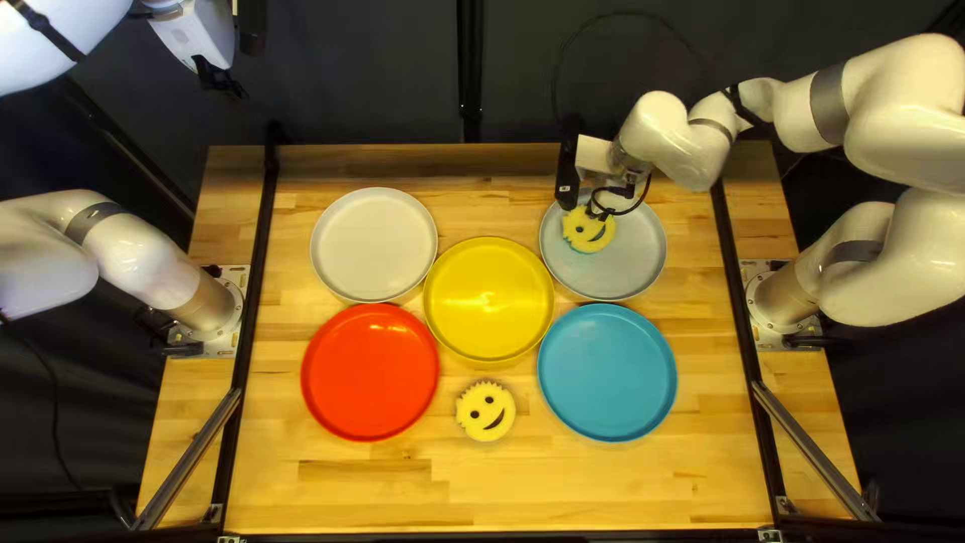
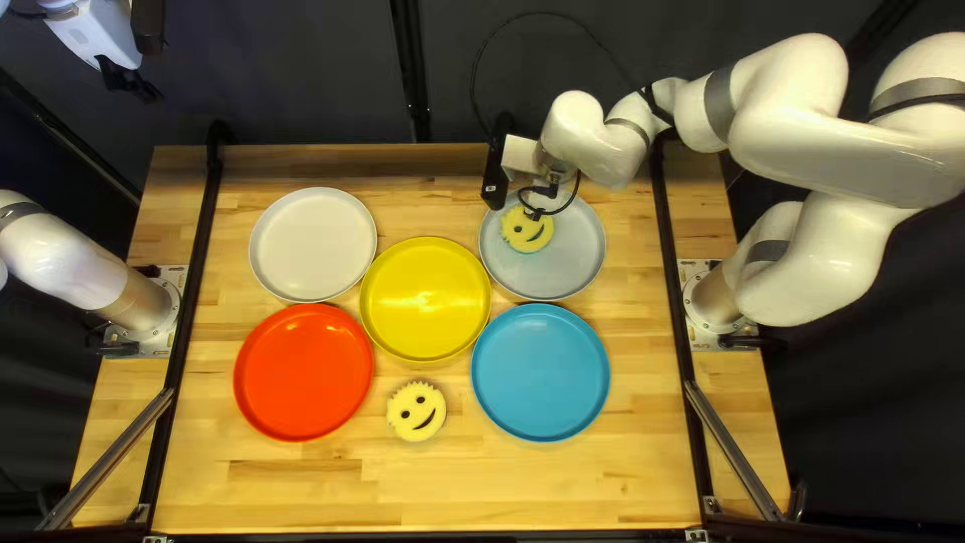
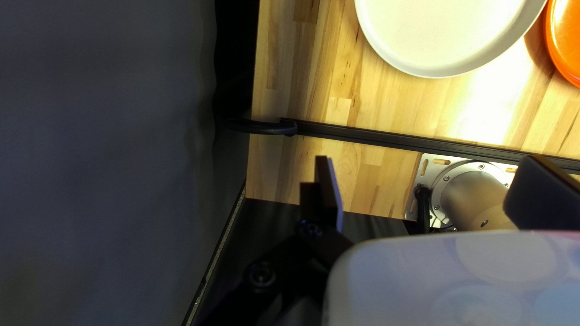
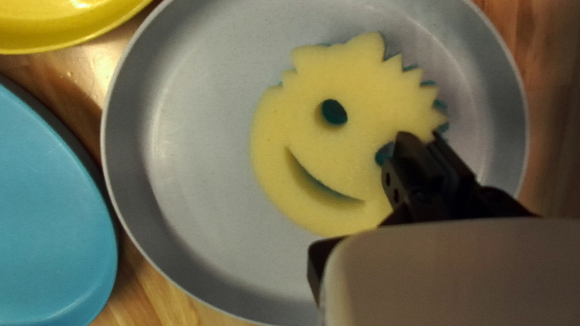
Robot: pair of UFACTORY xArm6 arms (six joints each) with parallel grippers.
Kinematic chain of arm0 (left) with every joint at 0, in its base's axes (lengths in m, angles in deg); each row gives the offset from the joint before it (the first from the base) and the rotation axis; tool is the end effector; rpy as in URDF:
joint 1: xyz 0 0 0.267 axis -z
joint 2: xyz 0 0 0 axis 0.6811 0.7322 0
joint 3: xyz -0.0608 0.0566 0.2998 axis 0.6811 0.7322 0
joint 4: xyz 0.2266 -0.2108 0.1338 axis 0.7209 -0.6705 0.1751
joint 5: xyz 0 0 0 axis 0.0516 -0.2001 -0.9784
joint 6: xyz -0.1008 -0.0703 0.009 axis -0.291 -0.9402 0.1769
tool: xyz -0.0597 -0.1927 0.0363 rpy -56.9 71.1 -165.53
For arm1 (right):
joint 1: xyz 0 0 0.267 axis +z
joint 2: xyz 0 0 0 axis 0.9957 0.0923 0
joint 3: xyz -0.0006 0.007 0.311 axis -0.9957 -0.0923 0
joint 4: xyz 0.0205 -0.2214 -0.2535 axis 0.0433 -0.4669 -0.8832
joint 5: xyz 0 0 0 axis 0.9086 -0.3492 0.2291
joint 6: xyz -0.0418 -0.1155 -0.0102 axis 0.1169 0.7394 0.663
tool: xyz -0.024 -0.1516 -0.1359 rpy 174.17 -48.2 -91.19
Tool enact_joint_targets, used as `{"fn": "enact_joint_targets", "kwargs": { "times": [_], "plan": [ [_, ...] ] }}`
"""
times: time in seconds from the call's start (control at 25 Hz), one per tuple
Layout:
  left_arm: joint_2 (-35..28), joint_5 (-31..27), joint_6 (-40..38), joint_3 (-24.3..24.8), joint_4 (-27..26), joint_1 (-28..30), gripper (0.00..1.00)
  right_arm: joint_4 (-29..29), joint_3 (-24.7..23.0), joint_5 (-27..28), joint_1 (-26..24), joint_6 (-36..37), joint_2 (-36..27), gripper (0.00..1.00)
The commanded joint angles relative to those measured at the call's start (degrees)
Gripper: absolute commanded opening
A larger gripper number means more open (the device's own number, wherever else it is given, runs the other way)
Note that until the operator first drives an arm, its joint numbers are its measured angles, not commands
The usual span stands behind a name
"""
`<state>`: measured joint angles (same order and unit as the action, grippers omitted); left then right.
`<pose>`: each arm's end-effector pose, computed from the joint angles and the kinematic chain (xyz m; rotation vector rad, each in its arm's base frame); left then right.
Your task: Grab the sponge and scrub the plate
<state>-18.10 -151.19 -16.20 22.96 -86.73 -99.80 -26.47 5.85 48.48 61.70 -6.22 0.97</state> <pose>0.1562 0.2095 0.3436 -3.0634 -0.1396 -0.1806 0.3248 -0.1344 0.0531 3.1110 -0.2349 0.1811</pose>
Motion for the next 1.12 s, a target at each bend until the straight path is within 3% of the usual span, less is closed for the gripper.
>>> {"fn": "enact_joint_targets", "kwargs": {
  "times": [0.04,0.2,0.36,0.68,1.12],
  "plan": [
    [0.0,0.0,0.0,0.0,0.0,0.0,1.0,-0.7,-2.65,-0.28,1.92,-2.46,-2.5,0.0],
    [0.0,0.0,0.0,0.0,0.0,0.0,1.0,-1.99,-4.4,-0.18,4.57,-6.06,-4.26,0.0],
    [0.0,0.0,0.0,0.0,0.0,0.0,1.0,-2.26,-5.43,-0.12,3.16,-5.21,-5.11,0.0],
    [0.0,0.0,0.0,0.0,0.0,0.0,1.0,0.86,-2.58,-0.12,-5.53,4.18,-1.7,0.0],
    [0.0,0.0,0.0,0.0,0.0,0.0,1.0,5.67,0.55,1.88,-12.35,16.64,-1.81,0.0]
  ]
}}
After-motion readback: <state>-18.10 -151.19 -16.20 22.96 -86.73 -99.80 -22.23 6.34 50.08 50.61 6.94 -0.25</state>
